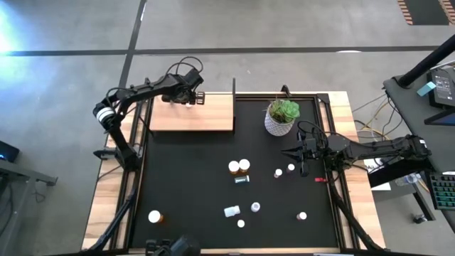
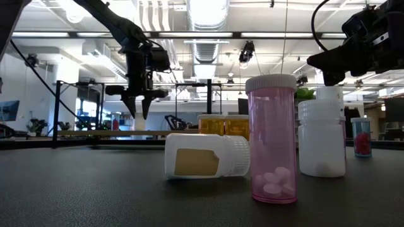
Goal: Pick and place medicine bottles onto shelf by color
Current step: Put the top left white pill bottle on the shelf, then put the bottom left orange pill bottle on the shelf
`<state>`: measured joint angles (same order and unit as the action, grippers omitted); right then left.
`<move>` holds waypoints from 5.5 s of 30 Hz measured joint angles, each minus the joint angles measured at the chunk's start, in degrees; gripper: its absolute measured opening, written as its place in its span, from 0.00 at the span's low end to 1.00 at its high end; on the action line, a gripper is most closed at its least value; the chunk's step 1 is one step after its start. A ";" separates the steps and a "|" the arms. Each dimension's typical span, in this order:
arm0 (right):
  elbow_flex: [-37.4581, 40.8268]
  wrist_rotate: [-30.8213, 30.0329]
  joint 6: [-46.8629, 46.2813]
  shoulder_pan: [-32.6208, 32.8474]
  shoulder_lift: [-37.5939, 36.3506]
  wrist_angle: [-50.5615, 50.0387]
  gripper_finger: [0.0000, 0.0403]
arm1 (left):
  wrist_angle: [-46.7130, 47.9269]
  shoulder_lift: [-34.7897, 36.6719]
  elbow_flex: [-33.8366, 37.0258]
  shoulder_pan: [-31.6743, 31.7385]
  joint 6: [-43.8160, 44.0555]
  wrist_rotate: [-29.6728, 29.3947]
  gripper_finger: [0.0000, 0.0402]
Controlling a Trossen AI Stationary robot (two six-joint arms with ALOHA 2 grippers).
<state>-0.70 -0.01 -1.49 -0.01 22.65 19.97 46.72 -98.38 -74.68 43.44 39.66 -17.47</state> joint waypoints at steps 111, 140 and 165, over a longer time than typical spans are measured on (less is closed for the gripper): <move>-0.01 -0.02 0.00 0.00 0.00 0.00 0.06 | 14.75 9.49 17.62 -91.81 119.43 21.81 0.60; -0.01 0.00 -0.01 0.00 0.00 0.00 0.06 | 7.17 9.48 17.32 -93.44 132.63 26.53 0.90; -0.01 0.00 -0.01 0.00 0.00 0.00 0.06 | 8.67 9.85 17.28 -91.77 126.48 26.00 0.48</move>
<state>-0.71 -0.02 -1.50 -0.01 22.65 19.97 55.39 -88.53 -57.40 -48.33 166.14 8.54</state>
